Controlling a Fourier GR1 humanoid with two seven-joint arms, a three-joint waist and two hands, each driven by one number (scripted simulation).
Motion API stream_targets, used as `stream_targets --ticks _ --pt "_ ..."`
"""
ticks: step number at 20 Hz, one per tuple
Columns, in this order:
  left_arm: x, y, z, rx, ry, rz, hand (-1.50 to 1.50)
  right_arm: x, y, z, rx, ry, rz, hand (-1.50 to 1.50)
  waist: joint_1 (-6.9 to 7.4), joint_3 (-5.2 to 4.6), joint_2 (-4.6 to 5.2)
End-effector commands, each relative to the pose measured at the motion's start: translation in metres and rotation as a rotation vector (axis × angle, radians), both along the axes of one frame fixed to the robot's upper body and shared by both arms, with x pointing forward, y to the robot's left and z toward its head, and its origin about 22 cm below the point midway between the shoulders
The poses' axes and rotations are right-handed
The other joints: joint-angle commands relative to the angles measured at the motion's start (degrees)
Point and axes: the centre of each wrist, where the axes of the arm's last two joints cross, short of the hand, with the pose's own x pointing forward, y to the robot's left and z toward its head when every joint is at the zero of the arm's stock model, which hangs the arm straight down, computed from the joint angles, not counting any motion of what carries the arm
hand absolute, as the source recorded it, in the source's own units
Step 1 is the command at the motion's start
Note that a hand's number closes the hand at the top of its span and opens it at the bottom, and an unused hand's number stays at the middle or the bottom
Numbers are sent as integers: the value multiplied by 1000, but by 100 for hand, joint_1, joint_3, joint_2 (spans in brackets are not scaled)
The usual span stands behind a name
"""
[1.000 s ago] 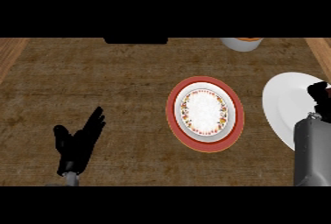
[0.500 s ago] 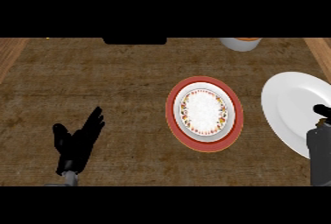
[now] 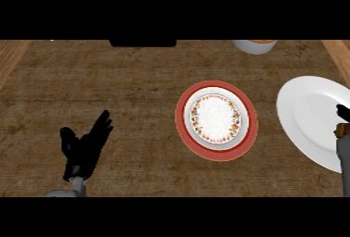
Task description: Pick the sweet potato from the plate and place it in the plate
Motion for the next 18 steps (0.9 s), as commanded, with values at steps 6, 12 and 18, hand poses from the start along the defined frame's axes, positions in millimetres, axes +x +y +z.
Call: stream_targets --ticks 6,12,18 --pt "-3 2 -13 -10 47 22 0 -38 8 0 -41 -303 -40 -150 -108 -34 -25" --pt "-3 5 -6 11 38 19 0 -72 33 5 39 -425 115 -150 -123 -42 -34" --pt "-9 14 -6 -4 35 19 0 -133 78 -26 95 -368 231 -150 -103 -40 -29"
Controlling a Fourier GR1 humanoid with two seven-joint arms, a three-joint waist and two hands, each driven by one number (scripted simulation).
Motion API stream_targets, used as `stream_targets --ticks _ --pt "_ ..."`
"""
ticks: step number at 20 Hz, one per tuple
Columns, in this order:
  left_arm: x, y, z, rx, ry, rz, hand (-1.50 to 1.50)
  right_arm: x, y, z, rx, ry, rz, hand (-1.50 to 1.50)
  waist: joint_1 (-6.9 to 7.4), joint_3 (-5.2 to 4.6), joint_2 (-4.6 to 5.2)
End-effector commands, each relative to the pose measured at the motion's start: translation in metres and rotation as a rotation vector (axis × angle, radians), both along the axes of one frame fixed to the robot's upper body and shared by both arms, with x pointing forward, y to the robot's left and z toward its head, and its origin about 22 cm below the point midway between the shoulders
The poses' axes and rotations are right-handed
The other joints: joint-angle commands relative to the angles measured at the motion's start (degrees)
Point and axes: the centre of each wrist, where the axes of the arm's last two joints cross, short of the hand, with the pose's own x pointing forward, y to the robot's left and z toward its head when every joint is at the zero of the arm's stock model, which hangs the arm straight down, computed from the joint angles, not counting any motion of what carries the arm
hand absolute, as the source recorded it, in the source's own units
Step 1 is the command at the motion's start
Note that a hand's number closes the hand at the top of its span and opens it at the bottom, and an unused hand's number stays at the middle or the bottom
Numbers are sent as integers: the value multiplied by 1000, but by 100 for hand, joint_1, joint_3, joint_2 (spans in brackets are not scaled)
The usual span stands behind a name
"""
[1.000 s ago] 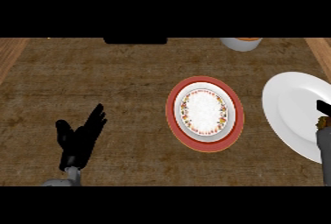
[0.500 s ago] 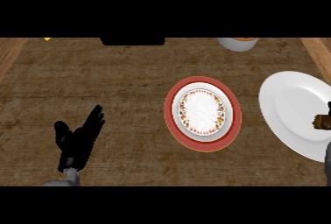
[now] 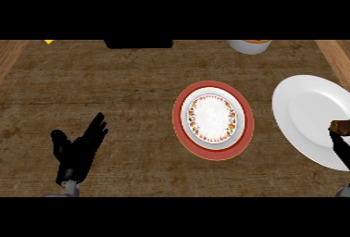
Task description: Pick the sweet potato from the plate and place it in the plate
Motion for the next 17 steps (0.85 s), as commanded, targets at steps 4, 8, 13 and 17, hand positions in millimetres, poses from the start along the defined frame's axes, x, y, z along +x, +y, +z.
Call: stream_targets --ticks 4,8,13,17 --pt "-7 -12 -29 2 28 -9 0 -48 49 -5 10 56 82 -150 28 -16 34" --pt "-16 -5 -13 10 29 8 0 -89 75 -12 38 102 96 -150 30 -10 24" --pt "-3 -3 13 7 18 -8 0 -84 100 -15 31 129 95 -150 63 -11 37" --pt "-18 -1 -9 -3 14 -13 0 -85 107 -24 37 151 85 -150 64 -9 35"
